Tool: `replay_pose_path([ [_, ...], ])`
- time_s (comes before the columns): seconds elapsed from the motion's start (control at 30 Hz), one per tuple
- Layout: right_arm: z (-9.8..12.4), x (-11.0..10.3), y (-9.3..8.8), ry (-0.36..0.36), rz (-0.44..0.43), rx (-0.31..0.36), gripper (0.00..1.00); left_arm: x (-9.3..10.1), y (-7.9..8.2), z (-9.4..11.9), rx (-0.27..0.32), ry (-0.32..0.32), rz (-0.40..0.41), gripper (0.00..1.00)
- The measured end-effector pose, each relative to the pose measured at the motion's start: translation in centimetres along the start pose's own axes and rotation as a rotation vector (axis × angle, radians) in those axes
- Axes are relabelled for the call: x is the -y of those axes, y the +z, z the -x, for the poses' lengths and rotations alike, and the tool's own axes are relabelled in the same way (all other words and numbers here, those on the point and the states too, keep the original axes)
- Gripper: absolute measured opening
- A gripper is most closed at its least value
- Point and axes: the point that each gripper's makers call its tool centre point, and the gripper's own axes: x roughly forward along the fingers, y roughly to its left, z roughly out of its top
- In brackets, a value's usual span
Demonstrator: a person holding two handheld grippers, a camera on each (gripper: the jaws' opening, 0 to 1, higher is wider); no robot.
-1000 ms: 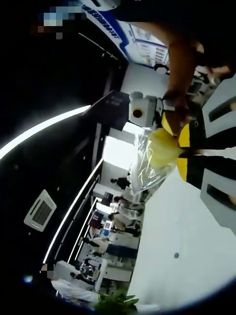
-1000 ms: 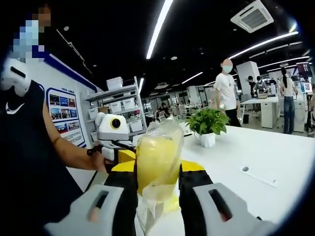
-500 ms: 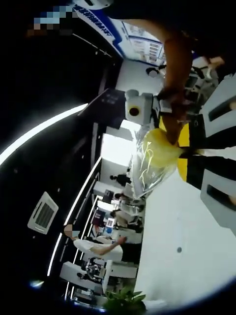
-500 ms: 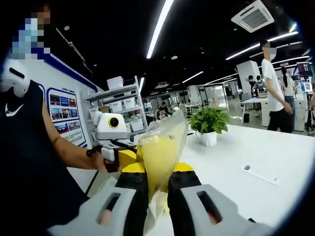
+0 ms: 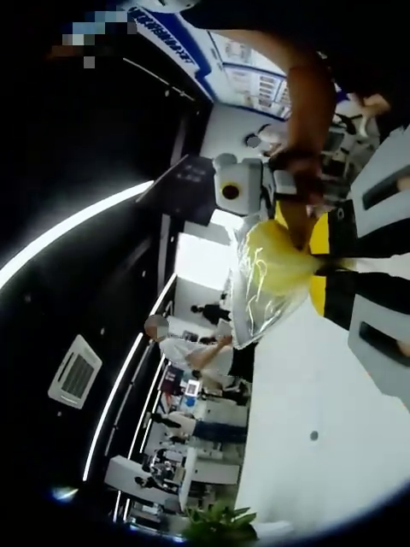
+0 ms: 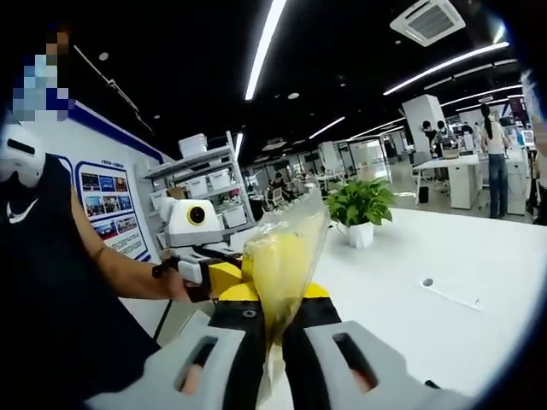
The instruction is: Compare the silicone blocks by pressing each to a similar depth, holding the contact briefly, and releasing to observe deformation and rebound differences across the visible hardness samples.
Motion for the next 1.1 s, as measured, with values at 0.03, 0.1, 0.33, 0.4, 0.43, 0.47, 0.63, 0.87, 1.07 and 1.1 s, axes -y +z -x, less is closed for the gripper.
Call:
replay_pose_path([
  [0.03, 0.01, 0.07, 0.0, 0.002, -0.002, -0.001, 0.0, 0.0, 0.04, -0.04, -0.002, -0.004, 0.002, 0.01],
  [0.1, 0.02, 0.12, -0.07, -0.002, -0.02, -0.005, 0.0, 0.02, -0.02, -0.1, -0.007, -0.008, 0.006, 0.02],
  [0.33, 0.02, -0.25, -0.01, -0.001, -0.021, 0.001, 0.0, 0.29, 0.1, 0.07, -0.019, -0.014, 0.014, 0.04],
  [0.4, -0.05, -0.28, -0.09, 0.002, -0.025, 0.004, 0.0, 0.14, 0.04, 0.13, -0.024, -0.013, 0.009, 0.04],
  [0.43, -0.05, -0.34, -0.05, 0.006, -0.029, 0.006, 0.0, 0.11, 0.1, 0.28, -0.025, -0.016, 0.024, 0.04],
  [0.47, -0.09, -0.38, -0.01, 0.007, -0.027, 0.008, 0.0, 0.12, 0.14, 0.37, -0.024, -0.016, 0.03, 0.04],
  [0.63, -0.25, -0.15, 0.02, -0.008, -0.047, 0.013, 0.0, -0.1, 0.11, 0.23, -0.028, -0.007, 0.02, 0.05],
  [0.87, 0.16, -0.09, 0.25, -0.004, -0.049, 0.016, 0.0, 0.13, 0.29, -0.18, -0.044, -0.016, 0.014, 0.05],
  [1.07, 0.25, 0.16, 0.7, -0.009, -0.048, 0.034, 0.0, 0.0, 0.73, -0.47, -0.057, -0.033, 0.005, 0.02],
  [1.1, 0.29, 0.18, 0.74, -0.009, -0.049, 0.034, 0.0, 0.04, 0.79, -0.61, -0.059, -0.036, 0.005, 0.02],
])
